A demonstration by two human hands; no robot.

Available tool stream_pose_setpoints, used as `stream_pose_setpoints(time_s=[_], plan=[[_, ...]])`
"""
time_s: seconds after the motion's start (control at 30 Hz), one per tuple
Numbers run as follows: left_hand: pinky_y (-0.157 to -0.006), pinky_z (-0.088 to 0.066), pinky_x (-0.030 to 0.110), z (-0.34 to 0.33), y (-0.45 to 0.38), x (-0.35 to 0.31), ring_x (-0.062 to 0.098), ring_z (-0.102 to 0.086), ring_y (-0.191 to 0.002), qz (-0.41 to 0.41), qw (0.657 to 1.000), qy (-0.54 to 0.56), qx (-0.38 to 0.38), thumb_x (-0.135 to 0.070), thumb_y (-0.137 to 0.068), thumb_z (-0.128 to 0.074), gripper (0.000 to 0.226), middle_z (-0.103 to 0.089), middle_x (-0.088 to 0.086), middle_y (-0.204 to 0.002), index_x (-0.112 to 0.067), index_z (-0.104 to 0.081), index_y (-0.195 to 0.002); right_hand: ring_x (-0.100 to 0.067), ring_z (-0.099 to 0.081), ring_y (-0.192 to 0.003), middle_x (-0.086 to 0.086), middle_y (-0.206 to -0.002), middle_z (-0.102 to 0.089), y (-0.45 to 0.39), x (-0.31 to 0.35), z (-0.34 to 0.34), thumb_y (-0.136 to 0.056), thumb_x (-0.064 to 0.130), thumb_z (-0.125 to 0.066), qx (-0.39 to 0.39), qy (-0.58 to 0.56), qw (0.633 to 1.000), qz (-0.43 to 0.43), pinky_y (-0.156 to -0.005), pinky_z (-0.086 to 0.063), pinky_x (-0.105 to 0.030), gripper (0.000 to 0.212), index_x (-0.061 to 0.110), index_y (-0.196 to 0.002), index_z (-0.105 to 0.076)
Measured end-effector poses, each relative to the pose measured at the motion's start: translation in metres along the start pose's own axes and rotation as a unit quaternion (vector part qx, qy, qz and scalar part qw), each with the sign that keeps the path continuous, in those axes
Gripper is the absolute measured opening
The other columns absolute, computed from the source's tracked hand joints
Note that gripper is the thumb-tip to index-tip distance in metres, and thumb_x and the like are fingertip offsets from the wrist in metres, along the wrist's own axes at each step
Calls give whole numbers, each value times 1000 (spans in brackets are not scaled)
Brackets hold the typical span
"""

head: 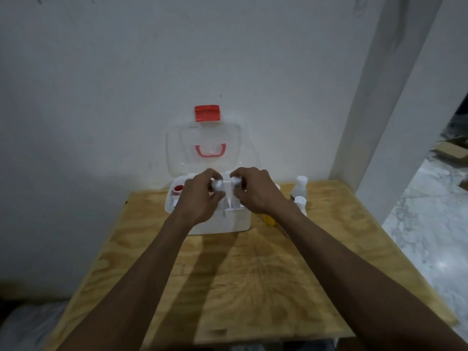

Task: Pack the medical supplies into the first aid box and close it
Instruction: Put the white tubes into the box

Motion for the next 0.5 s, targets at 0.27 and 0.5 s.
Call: stream_pose_setpoints(time_s=[0.27,0.5], plan=[[-93,-42,42,-21,-5,10,24,-62,-101,-8,993,-106,51,-24,-87,-69,24,-73,1,-108,-22,-71,-111,-26,-62,-87,-12,-107,-69,-9,-3,-28,-82,7,-67,110,60,992,-19,-68,-41,-26,29,9,-111,-71],[-109,-21,50,-18,0,18,22,-48,-125,0,982,-149,119,-37,-95,-54,34,-69,-7,-122,-30,-64,-126,-25,-63,-109,-10,-124,-67,-10,-2,-33,-85,13,-65,178,45,982,-36,-92,-53,-34,44,7,-129,-61]])
Point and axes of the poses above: each hand's wrist, its own y-axis away from the middle knuckle, its own z-axis out of the back of the hand, x = y × z, the point moved 8 cm from there along -y, towards the middle knuckle
